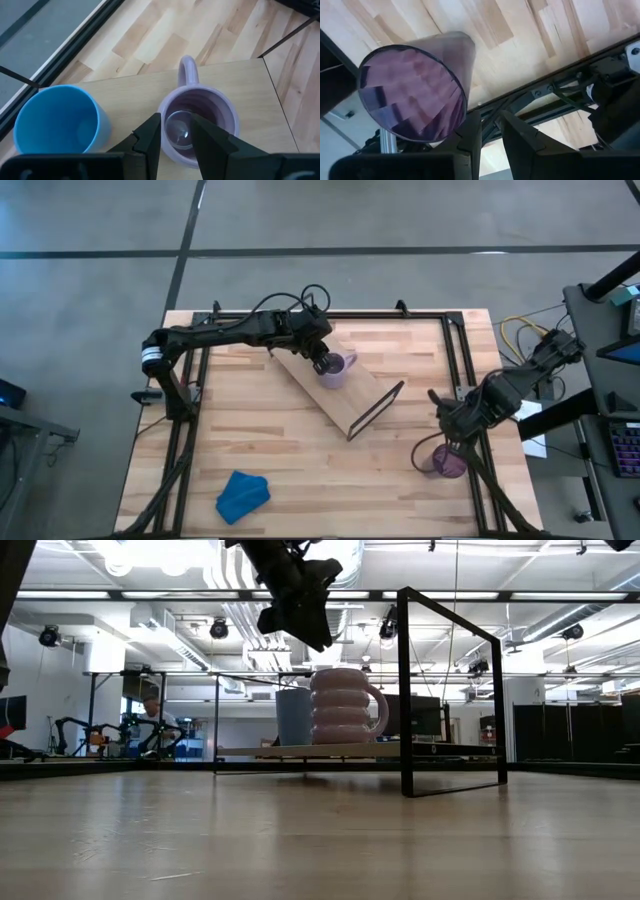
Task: Stack small to large cups/mugs on shelf
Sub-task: Put the purple cup on the shelf
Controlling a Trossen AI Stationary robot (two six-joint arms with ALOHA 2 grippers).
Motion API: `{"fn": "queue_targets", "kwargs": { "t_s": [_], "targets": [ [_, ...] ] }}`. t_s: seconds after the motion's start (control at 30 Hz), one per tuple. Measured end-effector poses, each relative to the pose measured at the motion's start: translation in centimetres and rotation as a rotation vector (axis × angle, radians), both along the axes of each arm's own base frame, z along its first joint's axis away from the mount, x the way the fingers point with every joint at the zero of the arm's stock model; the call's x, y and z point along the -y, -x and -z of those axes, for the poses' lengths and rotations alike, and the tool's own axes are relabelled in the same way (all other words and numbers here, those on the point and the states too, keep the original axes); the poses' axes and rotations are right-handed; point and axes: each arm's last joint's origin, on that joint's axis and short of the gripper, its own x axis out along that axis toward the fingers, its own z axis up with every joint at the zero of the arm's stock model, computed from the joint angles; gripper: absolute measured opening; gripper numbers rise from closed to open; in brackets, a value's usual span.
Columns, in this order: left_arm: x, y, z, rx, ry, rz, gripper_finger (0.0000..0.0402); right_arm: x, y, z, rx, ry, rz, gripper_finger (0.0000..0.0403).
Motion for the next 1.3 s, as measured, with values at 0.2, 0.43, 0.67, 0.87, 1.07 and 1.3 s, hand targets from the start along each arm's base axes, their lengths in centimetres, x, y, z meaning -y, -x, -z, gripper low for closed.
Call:
{"fn": "queue_targets", "kwargs": {
  "t_s": [0.2,0.43,0.67,0.87,1.07,1.3],
  "targets": [
    [0.0,0.0,0.0,0.000,0.001,0.000,0.0089,-0.6,-0.3,0.2,0.043,-0.032,-0.020,0.0068],
    [0.0,0.0,0.0,0.000,0.002,0.000,0.0089,-1.1,-0.2,0.4,0.046,-0.033,-0.045,0.0068],
    [0.0,0.0,0.0,0.002,0.001,0.000,0.0089,-1.3,-0.4,1.2,0.056,-0.037,-0.050,0.0068],
    [0.0,0.0,0.0,0.001,0.001,0.000,0.0089,-1.4,-0.6,1.9,0.059,-0.039,-0.055,0.0068],
    [0.0,0.0,0.0,0.002,0.001,-0.001,0.0089,-1.2,-0.3,3.2,0.027,-0.004,-0.069,0.0068],
    [0.0,0.0,0.0,0.000,0.001,0.000,0.0089,-1.3,-0.6,2.3,0.078,-0.032,-0.133,0.0019]
  ]
}}
